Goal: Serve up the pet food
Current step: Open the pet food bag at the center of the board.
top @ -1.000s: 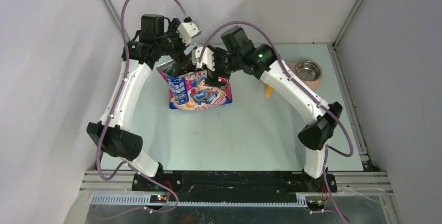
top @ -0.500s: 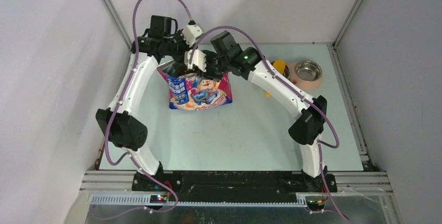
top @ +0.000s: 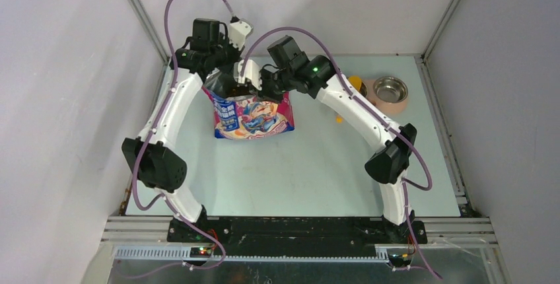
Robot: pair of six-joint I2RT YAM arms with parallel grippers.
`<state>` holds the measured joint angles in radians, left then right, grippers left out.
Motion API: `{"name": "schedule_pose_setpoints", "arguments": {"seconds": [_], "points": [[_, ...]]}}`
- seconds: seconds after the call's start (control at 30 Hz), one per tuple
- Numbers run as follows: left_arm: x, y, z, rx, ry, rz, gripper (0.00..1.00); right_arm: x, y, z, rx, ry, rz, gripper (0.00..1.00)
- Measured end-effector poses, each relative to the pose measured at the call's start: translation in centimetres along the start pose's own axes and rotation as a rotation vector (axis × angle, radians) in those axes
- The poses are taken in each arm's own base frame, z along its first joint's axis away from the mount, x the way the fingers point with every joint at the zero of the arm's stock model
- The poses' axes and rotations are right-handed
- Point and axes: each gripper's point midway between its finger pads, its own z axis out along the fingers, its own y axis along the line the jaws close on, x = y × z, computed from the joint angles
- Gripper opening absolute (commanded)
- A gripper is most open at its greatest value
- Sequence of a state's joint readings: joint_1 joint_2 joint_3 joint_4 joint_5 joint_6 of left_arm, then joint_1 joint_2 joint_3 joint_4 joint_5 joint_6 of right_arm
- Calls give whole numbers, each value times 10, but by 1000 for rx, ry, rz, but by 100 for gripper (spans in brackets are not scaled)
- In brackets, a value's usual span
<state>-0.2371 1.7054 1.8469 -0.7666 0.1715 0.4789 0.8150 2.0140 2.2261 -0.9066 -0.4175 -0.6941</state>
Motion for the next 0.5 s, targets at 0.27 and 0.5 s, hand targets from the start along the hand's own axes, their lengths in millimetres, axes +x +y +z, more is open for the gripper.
{"name": "schedule_pose_setpoints", "arguments": {"seconds": [0.27, 0.5], "points": [[9, 25, -18, -207, 56, -150, 0, -7, 25, -11, -124, -23, 30, 0], [33, 34, -49, -338, 126, -225, 0, -2, 13, -14, -117, -35, 7, 42]]}}
